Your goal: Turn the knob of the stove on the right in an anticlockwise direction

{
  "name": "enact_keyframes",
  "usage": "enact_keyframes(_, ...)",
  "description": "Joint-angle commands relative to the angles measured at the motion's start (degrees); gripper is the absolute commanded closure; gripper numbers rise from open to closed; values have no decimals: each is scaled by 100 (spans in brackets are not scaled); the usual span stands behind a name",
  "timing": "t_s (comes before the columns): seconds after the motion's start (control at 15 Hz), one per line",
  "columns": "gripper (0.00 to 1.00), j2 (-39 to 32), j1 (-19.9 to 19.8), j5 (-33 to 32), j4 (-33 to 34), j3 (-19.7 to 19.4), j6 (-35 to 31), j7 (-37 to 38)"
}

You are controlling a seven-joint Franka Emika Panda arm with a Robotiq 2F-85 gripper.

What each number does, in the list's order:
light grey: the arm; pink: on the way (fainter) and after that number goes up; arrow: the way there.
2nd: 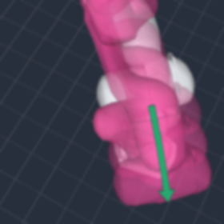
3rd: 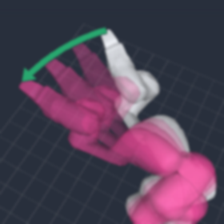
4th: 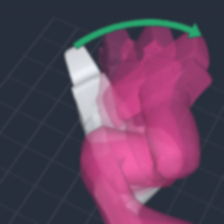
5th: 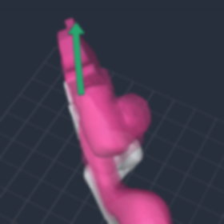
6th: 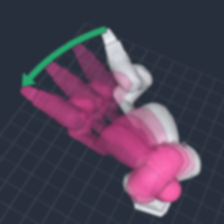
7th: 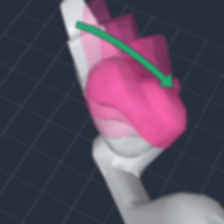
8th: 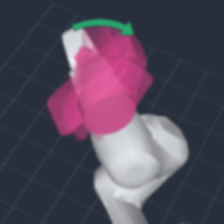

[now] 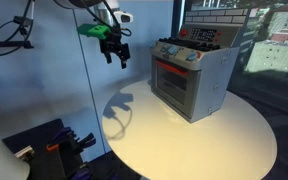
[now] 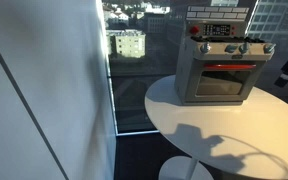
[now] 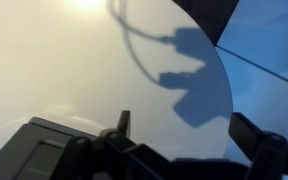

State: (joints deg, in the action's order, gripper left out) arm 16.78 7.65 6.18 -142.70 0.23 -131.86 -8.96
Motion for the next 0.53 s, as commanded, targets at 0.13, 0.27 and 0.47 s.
enact_keyframes(0.13, 0, 8, -62, 22, 23, 62, 13, -14)
enact_keyframes(0.27, 0, 8, -62, 22, 23, 62, 13, -14)
enact_keyframes(0.47, 0, -13, -71, -18, 127, 89, 11, 36)
